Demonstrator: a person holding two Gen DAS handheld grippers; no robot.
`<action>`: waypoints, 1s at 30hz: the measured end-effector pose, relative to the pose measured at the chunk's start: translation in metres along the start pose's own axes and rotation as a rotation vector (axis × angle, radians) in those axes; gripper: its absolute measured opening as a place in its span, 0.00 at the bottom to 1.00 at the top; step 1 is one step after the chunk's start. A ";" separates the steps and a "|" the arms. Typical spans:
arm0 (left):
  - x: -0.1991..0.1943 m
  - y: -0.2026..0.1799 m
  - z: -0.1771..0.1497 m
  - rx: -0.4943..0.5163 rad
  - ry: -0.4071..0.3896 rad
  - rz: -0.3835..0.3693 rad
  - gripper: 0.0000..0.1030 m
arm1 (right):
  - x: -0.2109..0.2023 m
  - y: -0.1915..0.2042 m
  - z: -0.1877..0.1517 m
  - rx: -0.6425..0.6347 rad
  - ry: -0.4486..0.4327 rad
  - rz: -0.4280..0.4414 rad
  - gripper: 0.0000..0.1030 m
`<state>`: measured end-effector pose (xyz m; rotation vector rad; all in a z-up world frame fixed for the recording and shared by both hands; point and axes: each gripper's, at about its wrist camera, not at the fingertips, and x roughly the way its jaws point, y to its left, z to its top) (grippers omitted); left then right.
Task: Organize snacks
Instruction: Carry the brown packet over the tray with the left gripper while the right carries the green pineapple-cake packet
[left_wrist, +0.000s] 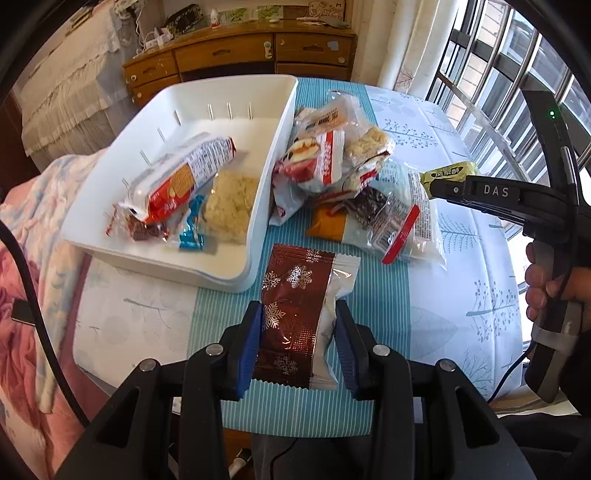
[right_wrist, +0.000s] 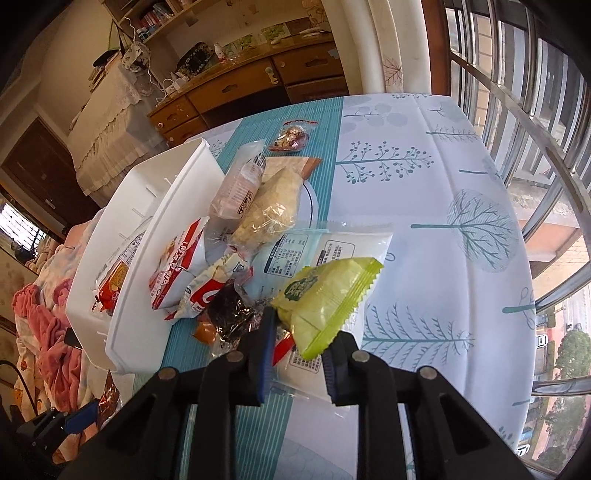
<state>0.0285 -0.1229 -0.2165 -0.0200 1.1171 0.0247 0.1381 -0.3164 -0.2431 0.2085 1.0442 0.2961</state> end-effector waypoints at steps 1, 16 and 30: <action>-0.004 -0.001 0.003 0.002 -0.007 -0.003 0.36 | -0.003 0.000 0.001 -0.002 -0.006 0.004 0.22; -0.067 0.000 0.058 -0.013 -0.173 -0.021 0.36 | -0.039 0.016 0.020 -0.096 -0.114 0.053 0.22; -0.086 0.053 0.114 -0.050 -0.264 -0.018 0.36 | -0.046 0.064 0.036 -0.157 -0.197 0.090 0.22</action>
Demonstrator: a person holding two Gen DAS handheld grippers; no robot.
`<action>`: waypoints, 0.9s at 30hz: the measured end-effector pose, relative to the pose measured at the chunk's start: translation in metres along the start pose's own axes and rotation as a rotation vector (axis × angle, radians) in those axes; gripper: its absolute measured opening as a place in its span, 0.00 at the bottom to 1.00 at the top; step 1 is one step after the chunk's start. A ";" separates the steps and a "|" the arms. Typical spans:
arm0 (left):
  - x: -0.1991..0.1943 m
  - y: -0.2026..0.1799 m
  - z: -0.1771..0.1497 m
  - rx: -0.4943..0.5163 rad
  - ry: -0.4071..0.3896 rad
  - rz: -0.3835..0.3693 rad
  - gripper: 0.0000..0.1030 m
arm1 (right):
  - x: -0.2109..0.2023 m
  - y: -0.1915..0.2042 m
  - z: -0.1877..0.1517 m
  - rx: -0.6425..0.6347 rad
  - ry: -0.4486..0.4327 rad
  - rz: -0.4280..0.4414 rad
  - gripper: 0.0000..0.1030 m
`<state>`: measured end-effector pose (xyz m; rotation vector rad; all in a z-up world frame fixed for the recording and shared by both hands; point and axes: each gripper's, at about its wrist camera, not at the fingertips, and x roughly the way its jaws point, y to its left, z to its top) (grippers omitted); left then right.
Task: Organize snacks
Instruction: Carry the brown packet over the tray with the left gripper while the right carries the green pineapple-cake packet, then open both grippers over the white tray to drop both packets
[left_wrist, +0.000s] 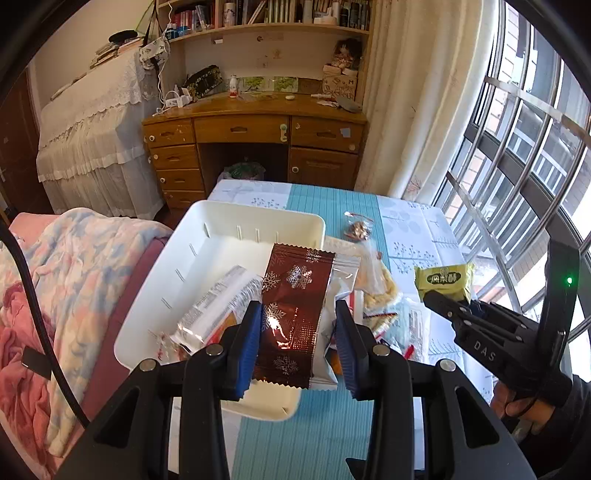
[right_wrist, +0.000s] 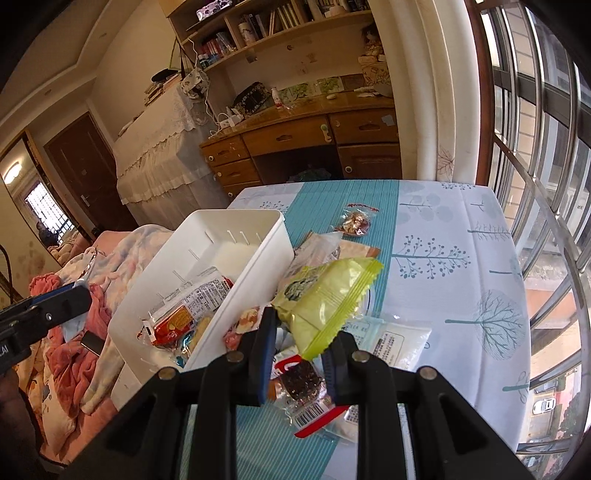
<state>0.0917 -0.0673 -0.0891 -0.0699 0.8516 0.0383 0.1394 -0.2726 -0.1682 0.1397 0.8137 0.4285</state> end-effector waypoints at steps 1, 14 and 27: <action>0.001 0.005 0.003 0.000 -0.003 -0.004 0.36 | 0.001 0.004 0.002 0.002 -0.005 0.002 0.22; 0.018 0.071 0.046 0.033 -0.013 -0.066 0.36 | 0.021 0.065 0.011 0.016 -0.044 0.001 0.22; 0.052 0.112 0.066 0.111 0.024 -0.152 0.37 | 0.041 0.117 0.002 0.054 -0.052 -0.038 0.22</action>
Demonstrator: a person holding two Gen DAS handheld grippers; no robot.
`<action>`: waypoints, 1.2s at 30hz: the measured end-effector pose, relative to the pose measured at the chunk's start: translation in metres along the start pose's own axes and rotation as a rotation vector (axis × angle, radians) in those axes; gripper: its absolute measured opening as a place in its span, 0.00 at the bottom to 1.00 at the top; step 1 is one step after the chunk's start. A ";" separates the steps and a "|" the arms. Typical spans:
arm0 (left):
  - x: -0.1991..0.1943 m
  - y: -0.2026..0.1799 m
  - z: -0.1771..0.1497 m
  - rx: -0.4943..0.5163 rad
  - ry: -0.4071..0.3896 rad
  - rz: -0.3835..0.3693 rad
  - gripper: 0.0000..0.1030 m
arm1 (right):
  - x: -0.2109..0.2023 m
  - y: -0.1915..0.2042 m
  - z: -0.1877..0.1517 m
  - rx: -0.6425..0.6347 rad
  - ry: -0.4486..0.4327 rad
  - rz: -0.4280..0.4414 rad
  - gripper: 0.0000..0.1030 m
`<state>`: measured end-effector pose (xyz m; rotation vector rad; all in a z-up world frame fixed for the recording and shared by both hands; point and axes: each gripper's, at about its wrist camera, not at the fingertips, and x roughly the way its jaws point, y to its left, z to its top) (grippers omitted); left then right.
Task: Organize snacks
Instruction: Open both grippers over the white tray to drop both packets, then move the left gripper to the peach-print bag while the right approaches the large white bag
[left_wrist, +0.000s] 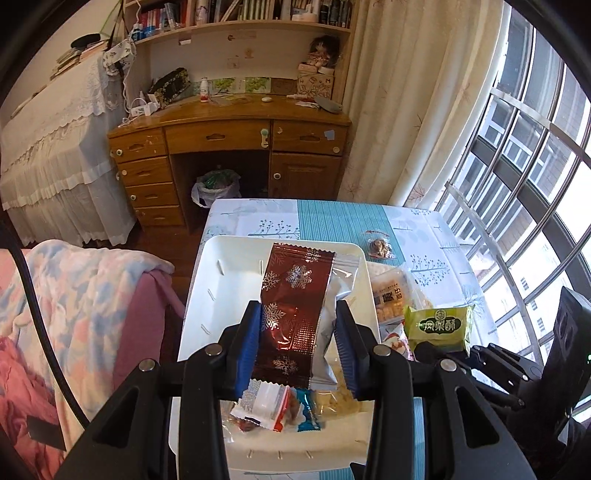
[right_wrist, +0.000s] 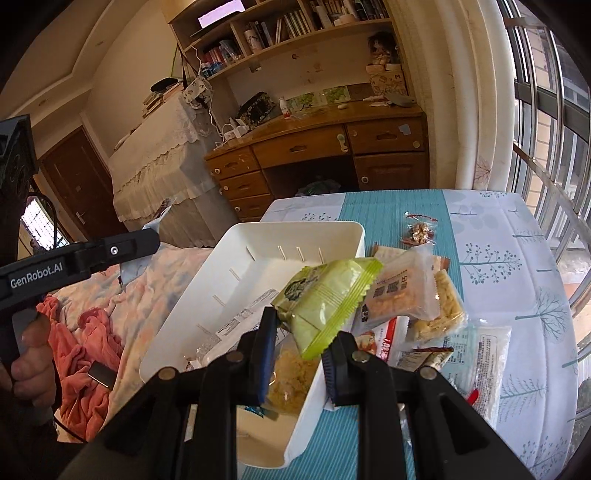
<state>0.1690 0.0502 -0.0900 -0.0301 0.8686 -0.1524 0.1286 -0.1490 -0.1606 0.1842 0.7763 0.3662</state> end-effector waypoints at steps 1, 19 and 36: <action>0.002 0.002 0.000 0.006 0.005 -0.007 0.37 | 0.002 0.003 -0.001 0.004 0.001 -0.005 0.22; 0.017 0.028 -0.007 0.083 0.055 -0.132 0.65 | 0.013 0.036 -0.030 0.123 0.013 -0.144 0.51; 0.012 0.021 -0.017 0.084 0.084 -0.172 0.70 | -0.012 0.032 -0.045 0.141 -0.005 -0.228 0.58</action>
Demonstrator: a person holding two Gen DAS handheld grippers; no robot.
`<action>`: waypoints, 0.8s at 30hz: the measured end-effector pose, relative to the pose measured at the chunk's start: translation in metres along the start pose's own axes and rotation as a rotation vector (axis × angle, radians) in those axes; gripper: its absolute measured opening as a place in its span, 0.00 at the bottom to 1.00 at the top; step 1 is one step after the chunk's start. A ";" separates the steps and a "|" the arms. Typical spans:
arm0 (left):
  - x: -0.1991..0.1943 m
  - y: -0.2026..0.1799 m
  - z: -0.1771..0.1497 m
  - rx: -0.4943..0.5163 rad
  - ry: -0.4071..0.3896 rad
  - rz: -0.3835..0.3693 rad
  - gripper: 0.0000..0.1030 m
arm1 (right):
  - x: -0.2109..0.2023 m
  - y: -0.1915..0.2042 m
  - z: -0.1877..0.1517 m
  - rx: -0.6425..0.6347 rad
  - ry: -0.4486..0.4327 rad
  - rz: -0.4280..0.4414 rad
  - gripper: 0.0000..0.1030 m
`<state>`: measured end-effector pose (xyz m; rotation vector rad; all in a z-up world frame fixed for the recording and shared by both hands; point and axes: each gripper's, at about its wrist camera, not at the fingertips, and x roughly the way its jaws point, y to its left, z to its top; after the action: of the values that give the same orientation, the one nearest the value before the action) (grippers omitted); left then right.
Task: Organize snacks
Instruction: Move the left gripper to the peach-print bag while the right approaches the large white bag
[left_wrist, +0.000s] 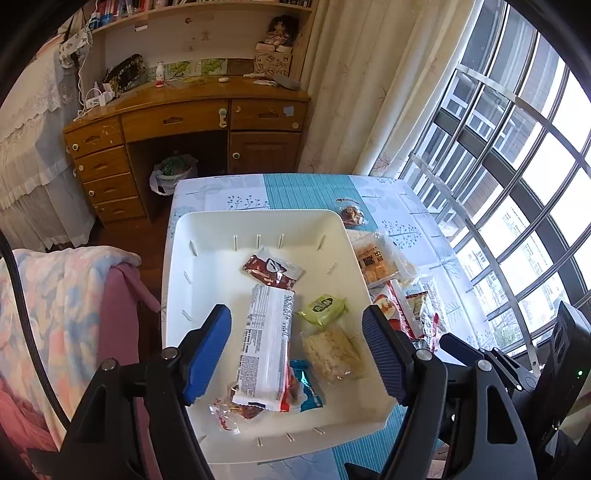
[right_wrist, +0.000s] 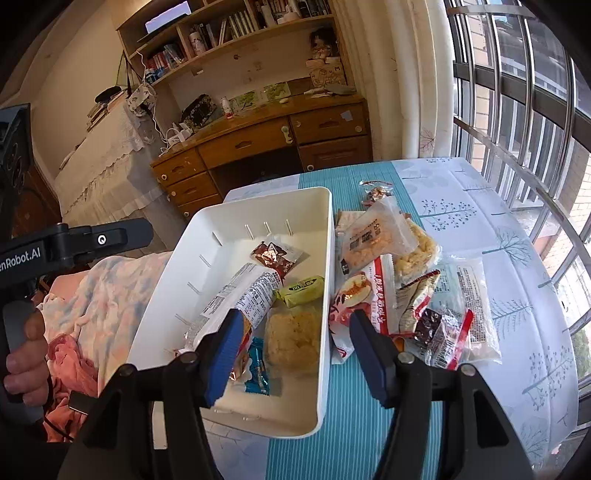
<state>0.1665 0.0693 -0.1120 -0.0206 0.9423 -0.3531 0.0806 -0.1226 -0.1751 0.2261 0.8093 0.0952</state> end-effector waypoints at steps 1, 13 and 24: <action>0.000 -0.002 0.000 0.000 0.002 -0.002 0.70 | -0.002 -0.002 -0.001 0.002 0.000 -0.006 0.58; 0.003 -0.040 -0.004 -0.016 0.023 -0.003 0.70 | -0.021 -0.039 -0.007 -0.005 0.000 -0.036 0.63; 0.001 -0.085 0.003 -0.064 0.015 0.017 0.75 | -0.041 -0.081 0.009 -0.078 0.001 -0.031 0.68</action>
<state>0.1448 -0.0112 -0.0966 -0.0686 0.9676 -0.3078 0.0591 -0.2101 -0.1590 0.1399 0.8078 0.0975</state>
